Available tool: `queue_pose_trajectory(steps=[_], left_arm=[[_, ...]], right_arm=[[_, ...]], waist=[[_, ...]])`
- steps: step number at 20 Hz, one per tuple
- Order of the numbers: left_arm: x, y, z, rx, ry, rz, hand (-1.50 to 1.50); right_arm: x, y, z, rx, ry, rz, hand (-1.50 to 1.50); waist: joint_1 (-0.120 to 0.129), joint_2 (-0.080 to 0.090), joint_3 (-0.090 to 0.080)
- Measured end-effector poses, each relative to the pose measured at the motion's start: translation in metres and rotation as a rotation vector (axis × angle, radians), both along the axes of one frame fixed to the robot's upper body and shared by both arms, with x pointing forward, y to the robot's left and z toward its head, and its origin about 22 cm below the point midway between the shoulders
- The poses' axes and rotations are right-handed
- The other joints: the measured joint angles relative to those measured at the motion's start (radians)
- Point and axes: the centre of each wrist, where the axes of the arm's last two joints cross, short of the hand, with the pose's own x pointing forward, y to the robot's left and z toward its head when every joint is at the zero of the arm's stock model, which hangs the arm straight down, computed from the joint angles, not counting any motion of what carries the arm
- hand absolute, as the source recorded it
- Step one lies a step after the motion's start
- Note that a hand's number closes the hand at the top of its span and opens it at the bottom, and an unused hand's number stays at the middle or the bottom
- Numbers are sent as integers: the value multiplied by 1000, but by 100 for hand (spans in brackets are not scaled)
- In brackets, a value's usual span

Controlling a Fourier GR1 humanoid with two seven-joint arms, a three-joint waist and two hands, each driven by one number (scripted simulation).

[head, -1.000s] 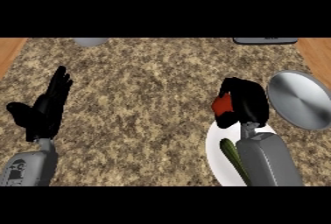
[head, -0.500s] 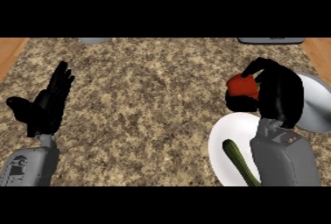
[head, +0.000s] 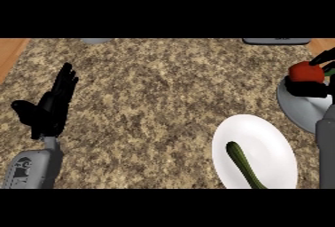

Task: Pick the bell pepper from the plate and place it in the pan

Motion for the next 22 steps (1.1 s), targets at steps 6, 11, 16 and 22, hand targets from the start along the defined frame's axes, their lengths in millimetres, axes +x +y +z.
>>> queue_pose_trajectory(steps=[6,11,16,22], left_arm=[[0,-6,0,-1,-2,-8,0],[3,-10,1,-3,-8,-26,0],[3,-12,7,-3,-16,-47,0],[4,-11,8,-5,-20,-51,0]], right_arm=[[8,-80,-28,-104,31,-93,150],[13,-133,-49,-144,50,-163,150],[4,-169,-74,-128,58,-198,150],[1,-182,-91,59,113,-157,-150]], waist=[[11,5,1],[25,10,2],[43,17,5],[53,21,6]])
